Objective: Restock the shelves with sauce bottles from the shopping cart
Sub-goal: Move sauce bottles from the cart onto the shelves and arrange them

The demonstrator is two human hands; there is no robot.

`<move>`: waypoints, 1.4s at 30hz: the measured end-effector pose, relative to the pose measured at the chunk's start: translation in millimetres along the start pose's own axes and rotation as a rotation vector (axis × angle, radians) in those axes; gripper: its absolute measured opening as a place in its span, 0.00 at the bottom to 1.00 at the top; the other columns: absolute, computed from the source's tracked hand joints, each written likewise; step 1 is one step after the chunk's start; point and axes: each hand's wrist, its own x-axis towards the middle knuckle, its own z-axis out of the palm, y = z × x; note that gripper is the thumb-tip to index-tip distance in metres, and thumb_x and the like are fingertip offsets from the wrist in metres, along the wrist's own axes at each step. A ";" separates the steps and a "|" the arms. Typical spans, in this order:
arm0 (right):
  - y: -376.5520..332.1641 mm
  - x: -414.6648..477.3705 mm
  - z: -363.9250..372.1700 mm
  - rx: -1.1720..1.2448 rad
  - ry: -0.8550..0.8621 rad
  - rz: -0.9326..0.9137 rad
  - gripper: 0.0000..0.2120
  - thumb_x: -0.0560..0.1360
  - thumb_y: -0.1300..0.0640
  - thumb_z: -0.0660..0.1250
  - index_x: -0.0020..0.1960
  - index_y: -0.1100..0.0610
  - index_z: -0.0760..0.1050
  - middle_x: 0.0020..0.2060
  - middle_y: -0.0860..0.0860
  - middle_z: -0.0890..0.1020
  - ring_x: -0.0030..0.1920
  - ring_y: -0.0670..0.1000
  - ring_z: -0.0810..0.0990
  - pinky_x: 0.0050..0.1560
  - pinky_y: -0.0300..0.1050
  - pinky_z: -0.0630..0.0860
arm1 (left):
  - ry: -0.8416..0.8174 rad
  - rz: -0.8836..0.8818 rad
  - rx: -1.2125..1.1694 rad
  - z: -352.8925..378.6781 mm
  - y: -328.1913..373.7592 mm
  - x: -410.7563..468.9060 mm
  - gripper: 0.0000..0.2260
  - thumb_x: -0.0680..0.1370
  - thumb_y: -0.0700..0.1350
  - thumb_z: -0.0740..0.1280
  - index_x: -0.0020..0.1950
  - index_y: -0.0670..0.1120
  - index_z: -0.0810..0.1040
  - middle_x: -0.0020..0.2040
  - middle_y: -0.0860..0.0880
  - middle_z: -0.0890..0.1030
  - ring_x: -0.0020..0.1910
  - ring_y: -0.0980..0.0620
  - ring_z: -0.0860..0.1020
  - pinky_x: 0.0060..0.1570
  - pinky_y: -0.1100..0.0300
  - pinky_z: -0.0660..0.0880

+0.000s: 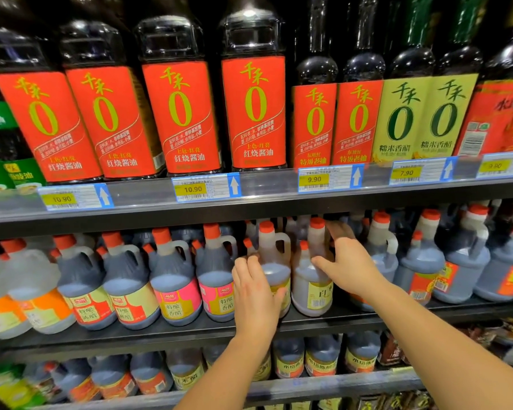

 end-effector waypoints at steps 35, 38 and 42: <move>-29.4 -24.7 23.1 -0.223 0.258 0.125 0.27 0.75 0.40 0.64 0.65 0.58 0.66 0.62 0.56 0.68 0.60 0.57 0.71 0.44 0.48 0.76 | -0.028 0.035 -0.053 -4.4 -9.9 1.7 0.31 0.68 0.48 0.78 0.64 0.41 0.67 0.58 0.47 0.67 0.58 0.46 0.69 0.53 0.57 0.73; -28.4 -25.4 23.4 -0.242 0.256 0.114 0.29 0.75 0.39 0.64 0.66 0.56 0.65 0.62 0.55 0.67 0.60 0.57 0.71 0.44 0.47 0.76 | -0.037 0.036 -0.056 -5.8 -9.4 1.1 0.31 0.69 0.48 0.78 0.65 0.42 0.67 0.59 0.47 0.66 0.60 0.46 0.69 0.54 0.57 0.73; -24.5 -24.5 17.7 -0.230 0.223 0.093 0.28 0.74 0.39 0.64 0.65 0.56 0.66 0.63 0.56 0.67 0.60 0.57 0.70 0.43 0.48 0.75 | -0.037 0.038 -0.029 -10.4 -6.0 -2.8 0.31 0.71 0.52 0.76 0.67 0.42 0.67 0.62 0.47 0.66 0.63 0.47 0.69 0.55 0.57 0.74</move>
